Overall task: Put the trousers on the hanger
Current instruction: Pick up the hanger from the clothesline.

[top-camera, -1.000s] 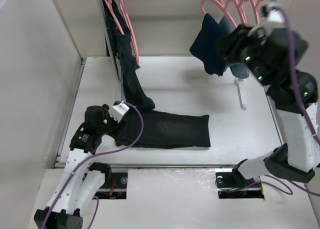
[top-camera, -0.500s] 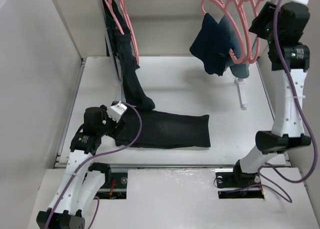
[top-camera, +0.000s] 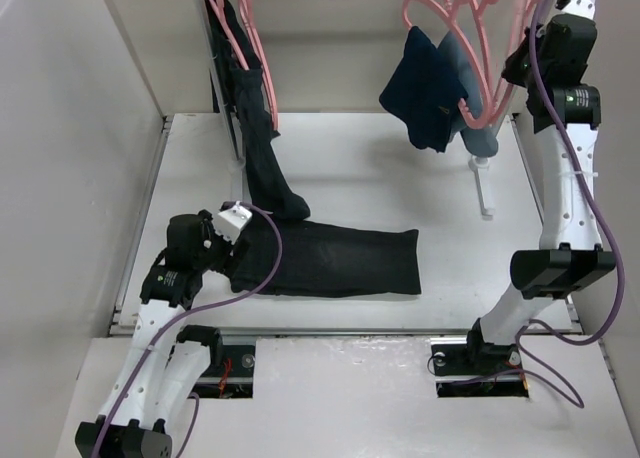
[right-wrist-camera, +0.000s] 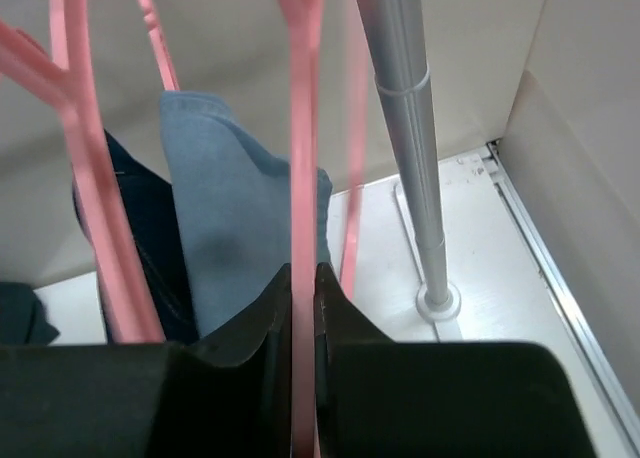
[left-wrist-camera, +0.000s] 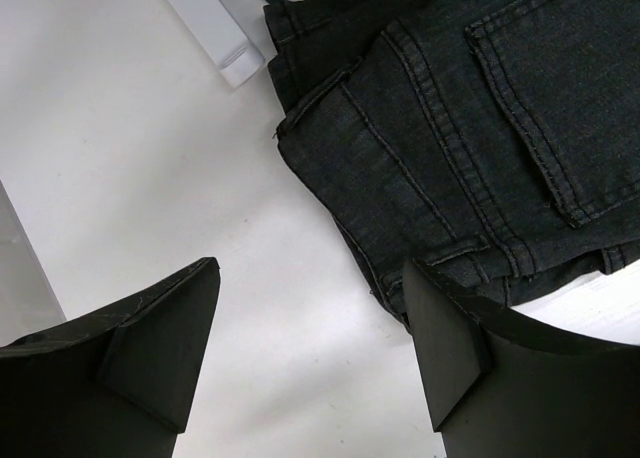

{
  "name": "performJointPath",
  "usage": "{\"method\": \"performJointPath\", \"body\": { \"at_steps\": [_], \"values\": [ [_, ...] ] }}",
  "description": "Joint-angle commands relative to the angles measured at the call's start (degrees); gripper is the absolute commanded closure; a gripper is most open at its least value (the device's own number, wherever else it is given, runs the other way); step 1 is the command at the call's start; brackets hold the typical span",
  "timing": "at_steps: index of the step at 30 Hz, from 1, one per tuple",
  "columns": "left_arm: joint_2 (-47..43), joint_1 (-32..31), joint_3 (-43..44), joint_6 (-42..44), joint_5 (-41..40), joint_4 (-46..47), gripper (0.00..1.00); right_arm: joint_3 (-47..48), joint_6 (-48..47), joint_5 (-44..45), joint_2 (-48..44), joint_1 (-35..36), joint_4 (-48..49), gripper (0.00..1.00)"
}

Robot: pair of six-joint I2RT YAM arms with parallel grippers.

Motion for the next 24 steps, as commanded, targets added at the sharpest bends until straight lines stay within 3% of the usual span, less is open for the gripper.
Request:
{"method": "performJointPath", "body": {
  "at_steps": [1, 11, 17, 24],
  "values": [
    [-0.3, 0.4, -0.3, -0.9, 0.8, 1.8, 0.29, -2.2, 0.4, -1.9, -2.1, -0.7, 3.6, 0.96],
    [-0.3, 0.4, -0.3, -0.9, 0.8, 1.2, 0.29, -4.8, -7.9, 1.0, -7.5, -0.7, 5.0, 1.0],
    [-0.3, 0.4, 0.2, -0.3, 0.8, 1.2, 0.29, -8.2, -15.2, 8.1, -14.7, 4.8, 8.7, 1.0],
    [-0.8, 0.4, 0.8, -0.3, 0.8, 1.2, 0.29, -16.7, -15.2, 11.0, -23.5, 6.6, 8.0, 1.0]
  ]
}}
